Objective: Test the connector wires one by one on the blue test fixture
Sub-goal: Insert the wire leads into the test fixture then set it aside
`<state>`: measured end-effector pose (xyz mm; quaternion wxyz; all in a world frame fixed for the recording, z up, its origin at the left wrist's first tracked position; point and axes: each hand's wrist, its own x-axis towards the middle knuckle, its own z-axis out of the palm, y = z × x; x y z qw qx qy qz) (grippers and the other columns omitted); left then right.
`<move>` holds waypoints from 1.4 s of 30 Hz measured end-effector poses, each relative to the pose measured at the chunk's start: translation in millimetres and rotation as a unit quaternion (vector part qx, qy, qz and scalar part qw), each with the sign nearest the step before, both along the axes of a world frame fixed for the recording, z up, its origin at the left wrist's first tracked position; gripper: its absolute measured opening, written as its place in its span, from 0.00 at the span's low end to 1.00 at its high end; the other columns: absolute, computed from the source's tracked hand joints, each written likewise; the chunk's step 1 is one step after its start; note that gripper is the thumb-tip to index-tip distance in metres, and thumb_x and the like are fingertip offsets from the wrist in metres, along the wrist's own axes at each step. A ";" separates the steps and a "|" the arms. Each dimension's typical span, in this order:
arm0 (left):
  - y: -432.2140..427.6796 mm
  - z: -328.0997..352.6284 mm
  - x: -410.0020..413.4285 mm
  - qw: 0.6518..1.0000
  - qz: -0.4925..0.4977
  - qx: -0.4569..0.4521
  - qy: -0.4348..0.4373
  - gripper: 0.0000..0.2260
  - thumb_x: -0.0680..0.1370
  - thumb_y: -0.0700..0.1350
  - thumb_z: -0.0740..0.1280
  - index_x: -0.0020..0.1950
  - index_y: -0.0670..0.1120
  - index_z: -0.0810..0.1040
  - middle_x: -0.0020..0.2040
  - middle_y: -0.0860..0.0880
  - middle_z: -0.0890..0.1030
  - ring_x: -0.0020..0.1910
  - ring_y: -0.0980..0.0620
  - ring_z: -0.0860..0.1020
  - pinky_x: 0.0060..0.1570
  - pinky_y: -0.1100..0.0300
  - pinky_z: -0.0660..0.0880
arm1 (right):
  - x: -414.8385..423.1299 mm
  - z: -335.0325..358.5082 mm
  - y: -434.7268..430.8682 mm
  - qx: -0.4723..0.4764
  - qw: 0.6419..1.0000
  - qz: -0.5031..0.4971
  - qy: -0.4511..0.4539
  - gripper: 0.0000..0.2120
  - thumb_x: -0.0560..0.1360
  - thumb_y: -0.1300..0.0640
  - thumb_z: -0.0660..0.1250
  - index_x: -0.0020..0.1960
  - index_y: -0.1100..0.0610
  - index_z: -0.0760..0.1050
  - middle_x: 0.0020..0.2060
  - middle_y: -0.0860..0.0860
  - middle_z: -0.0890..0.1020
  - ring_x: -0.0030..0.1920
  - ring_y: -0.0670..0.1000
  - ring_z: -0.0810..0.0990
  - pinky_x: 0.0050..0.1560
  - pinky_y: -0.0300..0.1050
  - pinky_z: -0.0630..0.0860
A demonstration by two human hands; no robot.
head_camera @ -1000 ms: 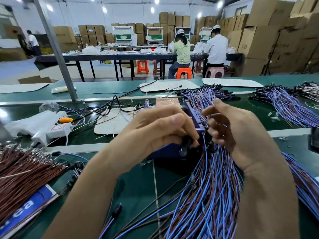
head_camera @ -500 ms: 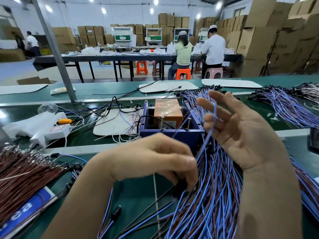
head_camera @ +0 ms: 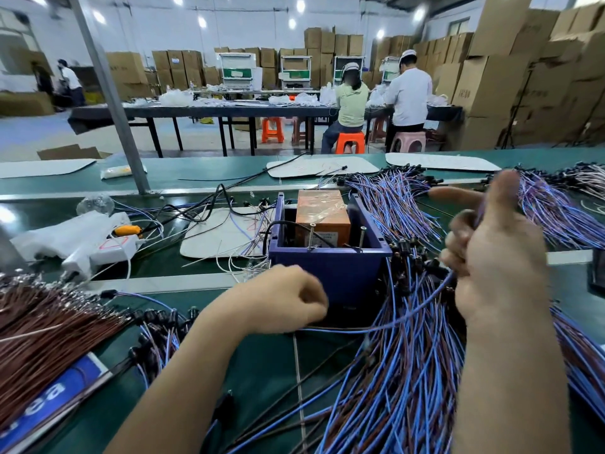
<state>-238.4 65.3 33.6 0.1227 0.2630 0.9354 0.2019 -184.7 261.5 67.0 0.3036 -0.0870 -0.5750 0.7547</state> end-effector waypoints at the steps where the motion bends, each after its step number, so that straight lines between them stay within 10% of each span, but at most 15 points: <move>1: 4.7 3.5 3.1 0.995 0.010 0.102 0.003 0.07 0.77 0.49 0.66 0.51 0.52 0.83 0.46 0.55 0.84 0.46 0.59 0.80 0.49 0.66 0.75 | -0.5 -0.4 -3.2 0.048 0.997 0.037 -0.040 0.25 0.78 0.40 0.55 0.41 0.55 0.83 0.20 0.43 0.65 0.21 0.42 0.60 0.20 0.34 0.58; 4: 20.1 11.2 13.7 0.929 0.052 0.366 -0.026 0.06 0.78 0.47 0.66 0.49 0.53 0.82 0.44 0.48 0.85 0.40 0.57 0.81 0.43 0.62 0.78 | -6.7 -3.2 -15.6 0.173 0.962 0.160 -0.141 0.19 0.81 0.50 0.58 0.43 0.58 0.83 0.22 0.45 0.68 0.20 0.41 0.61 0.20 0.32 0.58; 8: 28.8 12.0 20.5 0.877 0.089 0.467 -0.074 0.06 0.79 0.43 0.65 0.50 0.49 0.82 0.42 0.50 0.84 0.35 0.58 0.78 0.36 0.65 0.76 | -10.6 -2.2 -24.5 0.193 0.946 0.208 -0.159 0.11 0.80 0.62 0.57 0.48 0.56 0.77 0.22 0.50 0.75 0.19 0.42 0.62 0.18 0.31 0.58; 17: 34.5 6.4 17.5 0.812 0.129 0.554 -0.130 0.05 0.75 0.44 0.69 0.39 0.47 0.82 0.30 0.53 0.80 0.28 0.59 0.73 0.30 0.66 0.69 | -11.2 -7.2 -24.3 0.178 0.930 0.274 -0.170 0.07 0.81 0.63 0.58 0.44 0.57 0.67 0.38 0.63 0.81 0.24 0.47 0.70 0.21 0.35 0.64; 30: 42.1 -0.6 16.6 0.763 0.131 0.611 -0.163 0.01 0.76 0.39 0.68 0.44 0.43 0.78 0.31 0.50 0.77 0.28 0.56 0.72 0.41 0.58 0.71 | -9.1 -7.1 -24.5 0.129 0.929 0.313 -0.149 0.05 0.80 0.65 0.58 0.46 0.59 0.68 0.30 0.57 0.81 0.28 0.51 0.76 0.27 0.39 0.76; 37: 33.5 -3.7 2.2 0.713 0.165 0.654 -0.193 0.06 0.80 0.38 0.62 0.45 0.43 0.77 0.33 0.49 0.81 0.33 0.54 0.81 0.36 0.62 0.80 | -24.5 -20.1 -13.8 0.195 0.963 0.106 -0.152 0.09 0.77 0.66 0.64 0.40 0.56 0.73 0.26 0.49 0.80 0.25 0.43 0.75 0.26 0.35 0.73; 42: 25.5 -23.5 -14.8 0.844 0.220 0.490 0.000 0.07 0.78 0.39 0.66 0.42 0.47 0.80 0.32 0.51 0.80 0.23 0.61 0.71 0.28 0.66 0.70 | -31.0 -35.6 -1.7 0.248 0.949 0.022 -0.193 0.09 0.74 0.66 0.68 0.37 0.55 0.78 0.29 0.51 0.81 0.24 0.43 0.72 0.31 0.39 0.69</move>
